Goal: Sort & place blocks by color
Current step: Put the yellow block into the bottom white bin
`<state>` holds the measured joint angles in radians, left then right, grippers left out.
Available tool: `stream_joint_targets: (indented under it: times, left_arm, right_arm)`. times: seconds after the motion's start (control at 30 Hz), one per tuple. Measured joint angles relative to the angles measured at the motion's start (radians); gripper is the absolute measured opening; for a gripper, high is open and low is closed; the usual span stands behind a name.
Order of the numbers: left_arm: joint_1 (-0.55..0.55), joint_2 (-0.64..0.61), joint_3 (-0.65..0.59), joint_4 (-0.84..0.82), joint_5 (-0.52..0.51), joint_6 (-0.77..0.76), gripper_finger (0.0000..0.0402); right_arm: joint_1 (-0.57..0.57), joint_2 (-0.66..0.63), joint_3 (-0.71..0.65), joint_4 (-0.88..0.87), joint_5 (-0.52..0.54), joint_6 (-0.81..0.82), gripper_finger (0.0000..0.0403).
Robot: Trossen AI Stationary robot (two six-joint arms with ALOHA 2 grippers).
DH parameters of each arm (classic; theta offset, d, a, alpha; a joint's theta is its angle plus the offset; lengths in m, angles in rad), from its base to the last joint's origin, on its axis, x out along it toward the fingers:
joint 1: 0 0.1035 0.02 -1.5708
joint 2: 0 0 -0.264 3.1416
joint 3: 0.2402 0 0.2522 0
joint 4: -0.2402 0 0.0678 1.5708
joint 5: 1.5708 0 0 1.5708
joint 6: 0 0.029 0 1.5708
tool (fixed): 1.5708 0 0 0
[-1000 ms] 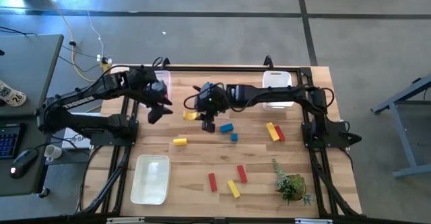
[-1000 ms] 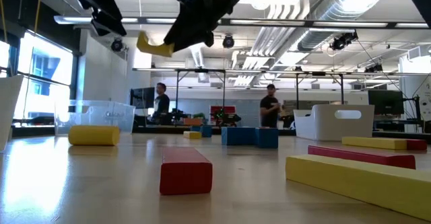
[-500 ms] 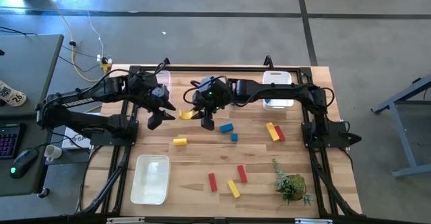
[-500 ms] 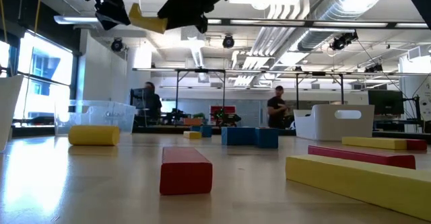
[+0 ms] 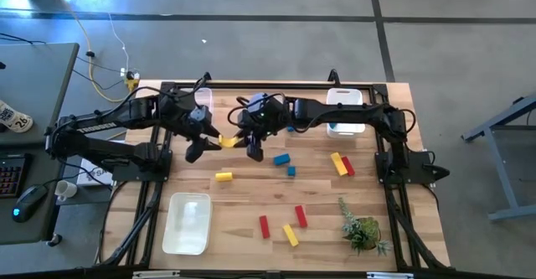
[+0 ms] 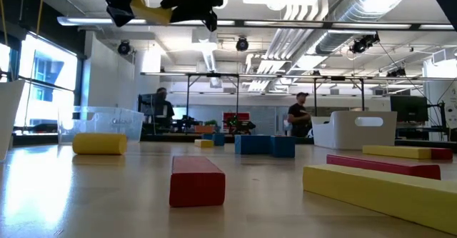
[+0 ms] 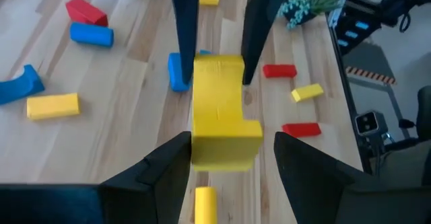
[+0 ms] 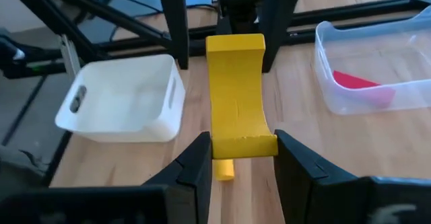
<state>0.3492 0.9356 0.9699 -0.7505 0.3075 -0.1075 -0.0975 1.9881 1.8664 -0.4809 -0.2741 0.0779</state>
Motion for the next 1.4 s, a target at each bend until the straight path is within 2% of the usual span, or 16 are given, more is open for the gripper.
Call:
stream_joint_targets:
  times: [0.3,0.5,0.8,1.13,1.4]
  left_arm:
    - [0.0,0.0,0.0,0.015,-0.075,-0.021,0.02]
    - [0.0,0.0,0.0,0.015,-0.078,-0.02,0.0194]
    - [0.0,0.0,0.0,0.015,-0.049,0.009,0.0105]
    - [0.001,0.0,0.0,-0.011,-0.05,-0.038,0.0105]
    - [-0.031,0.0,0.0,-0.123,-0.052,-0.099,0.0106]
  right_arm:
    - [0.0,0.0,0.0,0.045,-0.012,0.038,0.0098]
    - [0.0,0.0,0.0,0.044,-0.011,0.038,0.0098]
    - [0.0,0.0,0.0,0.043,-0.013,0.038,0.0099]
    - [0.005,0.0,0.0,0.042,0.024,0.018,0.0155]
    - [0.028,0.0,0.0,0.015,0.158,-0.008,0.0199]
